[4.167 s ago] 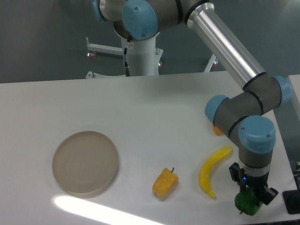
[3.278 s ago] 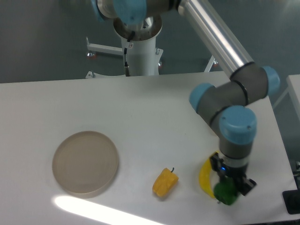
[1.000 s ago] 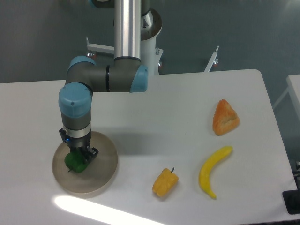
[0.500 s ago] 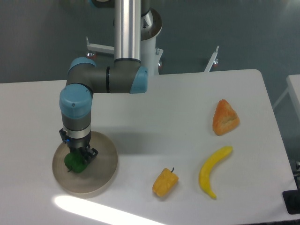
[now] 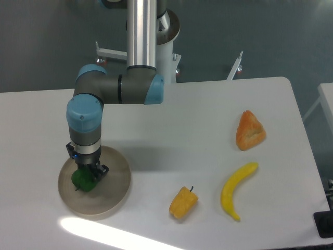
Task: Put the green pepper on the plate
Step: 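Lower the green pepper onto the plate surface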
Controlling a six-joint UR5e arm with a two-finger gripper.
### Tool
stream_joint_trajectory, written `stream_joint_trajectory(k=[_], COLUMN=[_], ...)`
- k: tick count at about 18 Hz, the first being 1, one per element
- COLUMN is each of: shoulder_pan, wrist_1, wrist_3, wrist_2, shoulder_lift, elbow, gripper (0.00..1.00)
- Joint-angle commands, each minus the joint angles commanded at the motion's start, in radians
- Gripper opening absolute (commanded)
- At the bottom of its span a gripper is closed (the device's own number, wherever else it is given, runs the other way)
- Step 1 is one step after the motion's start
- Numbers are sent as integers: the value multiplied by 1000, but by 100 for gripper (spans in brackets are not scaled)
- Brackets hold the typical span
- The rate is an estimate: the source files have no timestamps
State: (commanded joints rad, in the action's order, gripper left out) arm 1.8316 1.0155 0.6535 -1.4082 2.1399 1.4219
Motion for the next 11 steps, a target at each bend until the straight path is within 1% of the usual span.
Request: stream_joint_trajectory(k=[2, 4, 5, 6, 7, 8, 10, 11], shoulder_pan=[0, 0, 0, 0, 0, 0, 2, 2], wrist_1=[0, 0, 0, 0, 0, 0, 0, 0], wrist_3=[-2, 0, 0, 0, -2, -5, -8, -8], wrist_2=[0, 0, 0, 0, 0, 0, 3, 2], shoulder_lift=[2, 3, 3, 3, 3, 3, 0, -2], elbow=[2, 2, 2, 2, 2, 2, 0, 2], gripper=[36, 43, 56, 62, 75, 79, 81, 85])
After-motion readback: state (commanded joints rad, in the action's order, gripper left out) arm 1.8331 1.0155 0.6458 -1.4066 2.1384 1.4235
